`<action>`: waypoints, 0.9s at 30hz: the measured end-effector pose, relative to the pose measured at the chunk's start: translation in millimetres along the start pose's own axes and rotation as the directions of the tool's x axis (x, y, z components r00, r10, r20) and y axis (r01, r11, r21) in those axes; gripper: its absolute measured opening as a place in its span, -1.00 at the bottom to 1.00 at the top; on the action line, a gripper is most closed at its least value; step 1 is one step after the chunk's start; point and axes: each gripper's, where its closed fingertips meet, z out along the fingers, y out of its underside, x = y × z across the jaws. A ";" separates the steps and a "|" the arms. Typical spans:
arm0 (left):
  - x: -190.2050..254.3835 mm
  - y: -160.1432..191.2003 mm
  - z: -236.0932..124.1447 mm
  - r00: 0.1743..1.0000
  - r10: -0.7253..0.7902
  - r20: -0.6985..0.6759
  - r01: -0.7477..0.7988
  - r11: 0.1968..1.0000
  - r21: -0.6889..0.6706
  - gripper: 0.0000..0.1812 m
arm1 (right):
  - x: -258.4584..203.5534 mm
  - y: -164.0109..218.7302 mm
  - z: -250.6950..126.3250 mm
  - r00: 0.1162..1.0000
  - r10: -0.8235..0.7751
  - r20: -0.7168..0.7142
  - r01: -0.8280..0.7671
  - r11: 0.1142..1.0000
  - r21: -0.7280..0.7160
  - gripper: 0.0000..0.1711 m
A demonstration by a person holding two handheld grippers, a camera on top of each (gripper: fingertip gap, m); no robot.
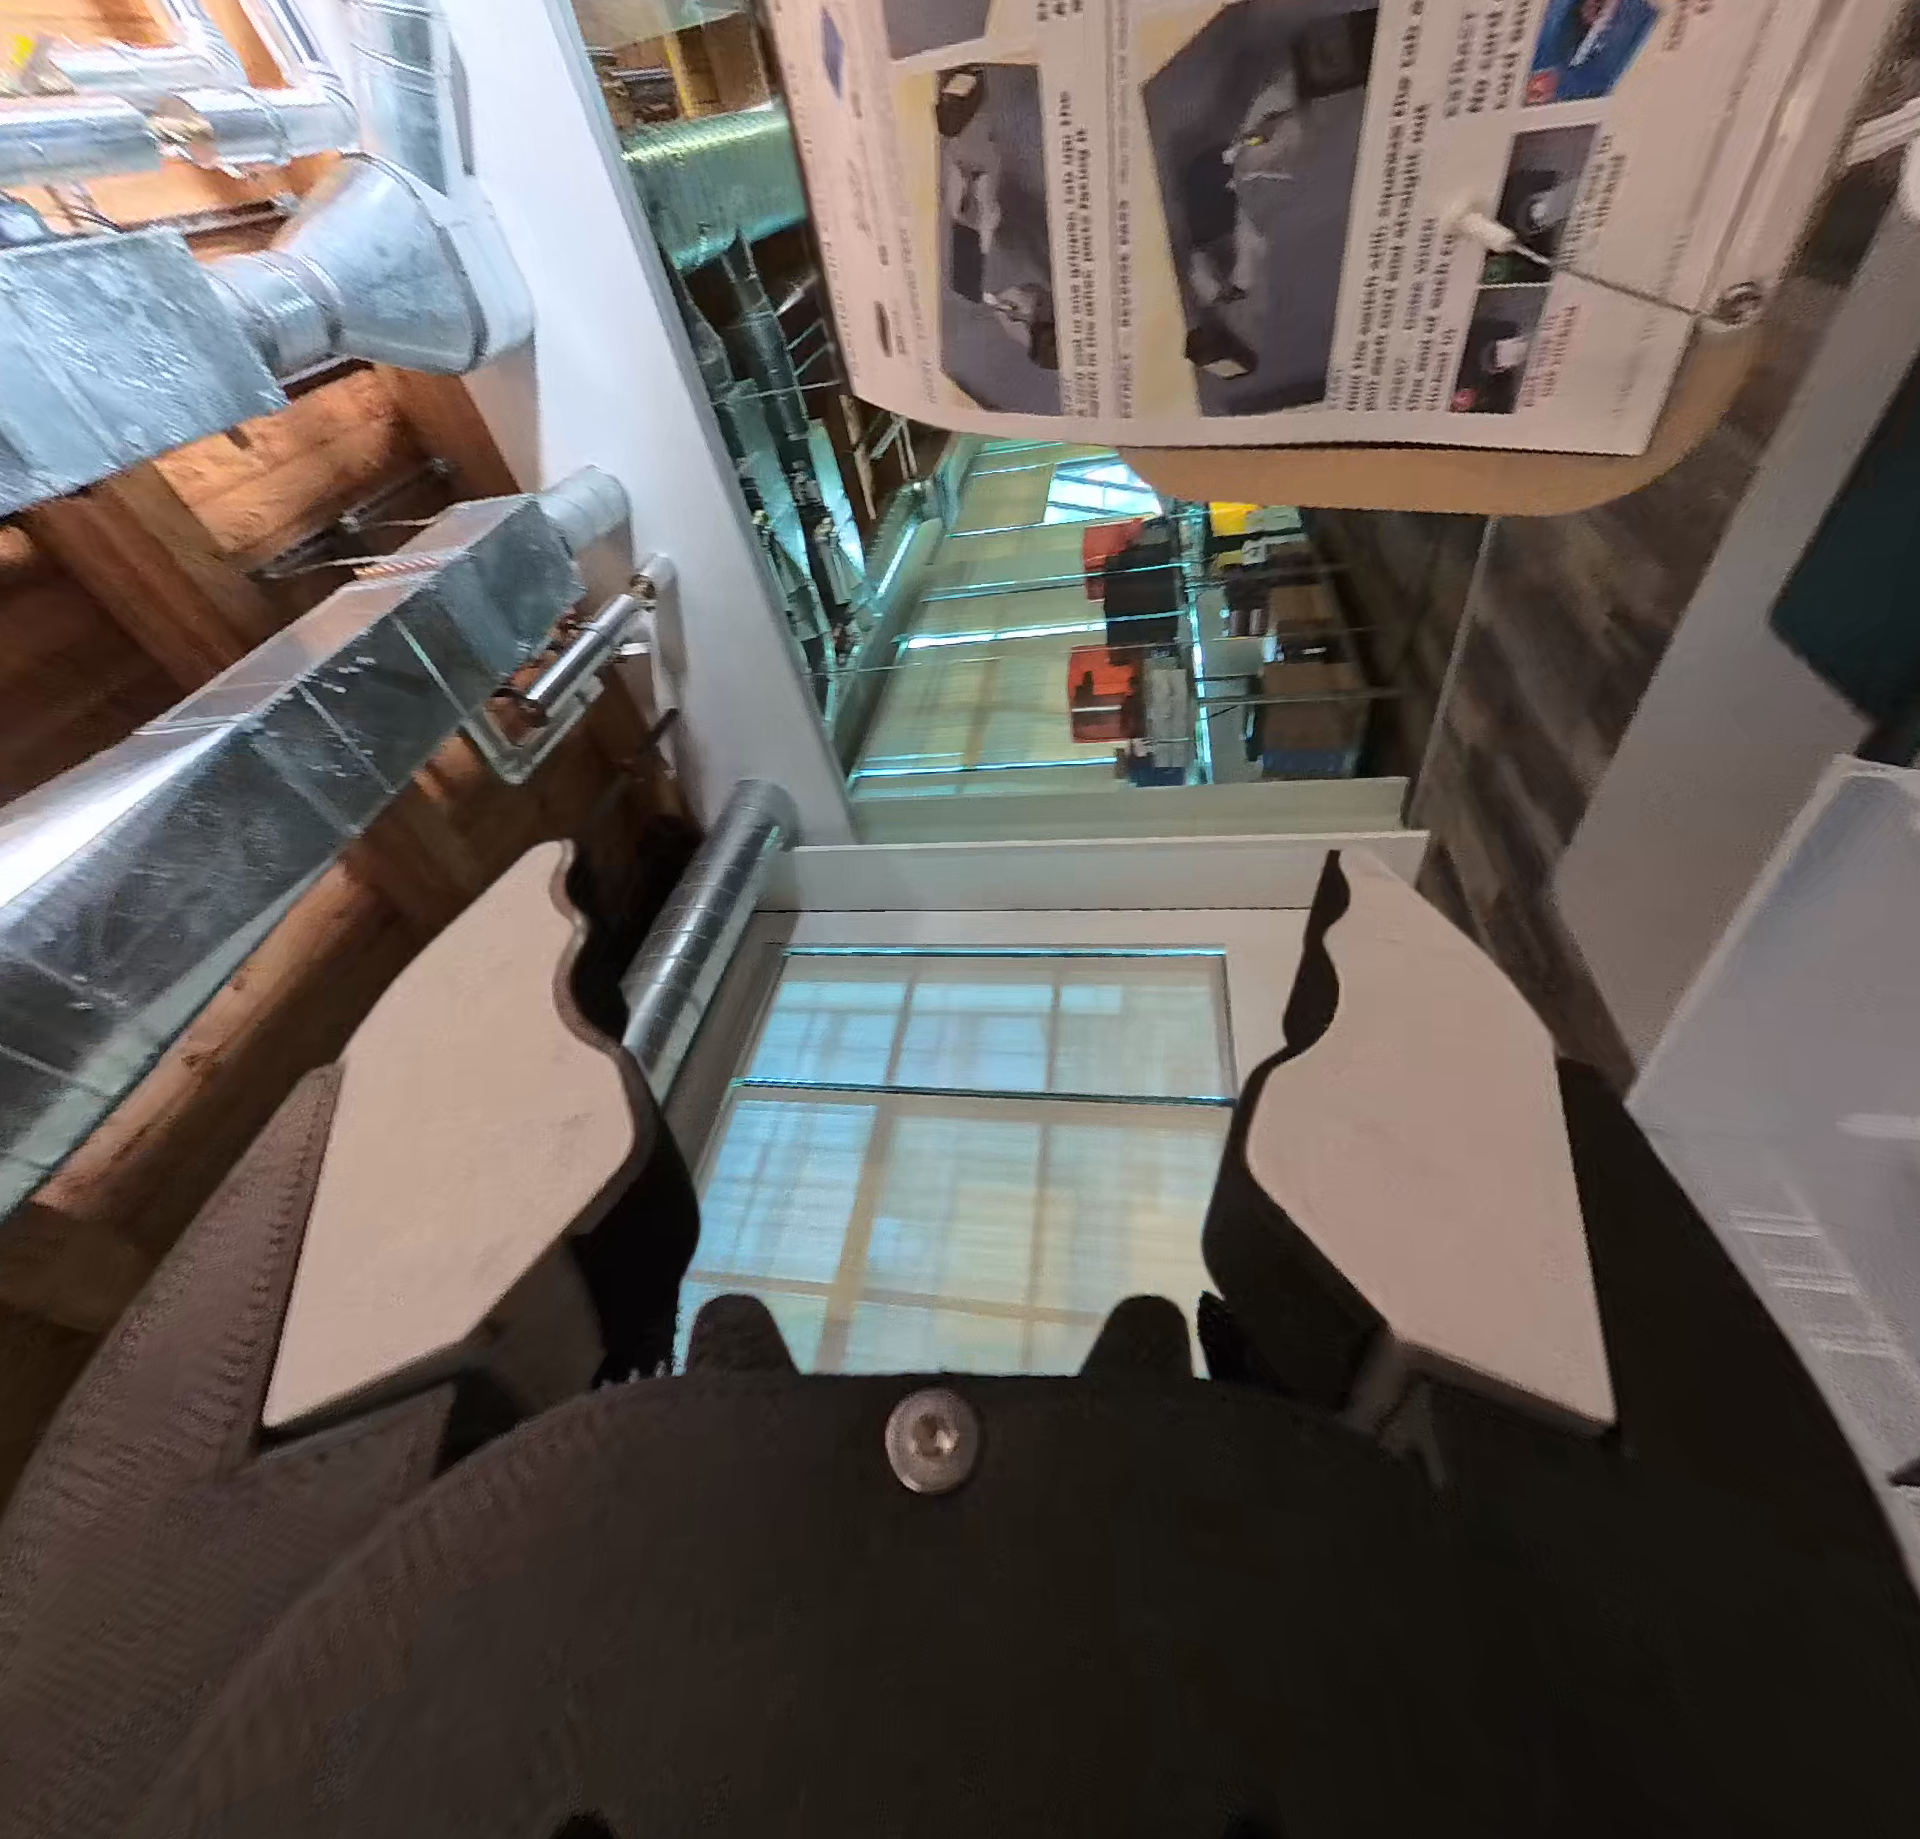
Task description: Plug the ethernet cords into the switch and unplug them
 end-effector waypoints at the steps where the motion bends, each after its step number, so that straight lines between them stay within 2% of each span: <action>1: -7.5 -2.6 -1.8 1.000 0.008 0.009 -0.008 1.000 -0.002 0.38 | 2.4 0.7 -1.4 1.000 0.007 0.008 -0.006 1.000 -0.013 -0.13; 10: -36.5 -17.4 -15.4 1.000 0.003 0.023 -0.003 1.000 0.012 0.37 | 20.5 19.9 -8.7 0.998 0.021 0.064 -0.016 0.997 -0.079 -0.12; 15: -47.7 -12.1 -14.7 0.995 -0.100 -0.018 0.100 0.995 0.002 0.36 | 50.0 27.2 -14.8 0.988 0.121 0.098 -0.114 0.991 -0.070 -0.12; 18: -58.7 -10.1 -15.4 0.963 -0.261 -0.070 0.261 0.965 -0.001 0.36 | 63.3 23.4 -21.8 0.953 0.253 0.169 -0.245 0.967 -0.065 -0.12; 23: -73.5 -20.3 -22.9 0.788 -0.582 -0.200 0.595 0.804 0.001 0.33 | 68.5 8.3 -32.0 0.854 0.432 0.292 -0.440 0.897 -0.039 -0.12; 25: -73.5 -25.5 -25.7 0.666 -0.695 -0.270 0.723 0.691 0.004 0.29 | 61.9 -4.3 -36.0 0.778 0.505 0.373 -0.546 0.838 0.004 -0.12; 27: -67.0 -27.1 -25.4 0.511 -0.787 -0.346 0.833 0.553 -0.029 0.29 | 52.6 -12.3 -36.1 0.671 0.586 0.455 -0.668 0.743 0.027 -0.12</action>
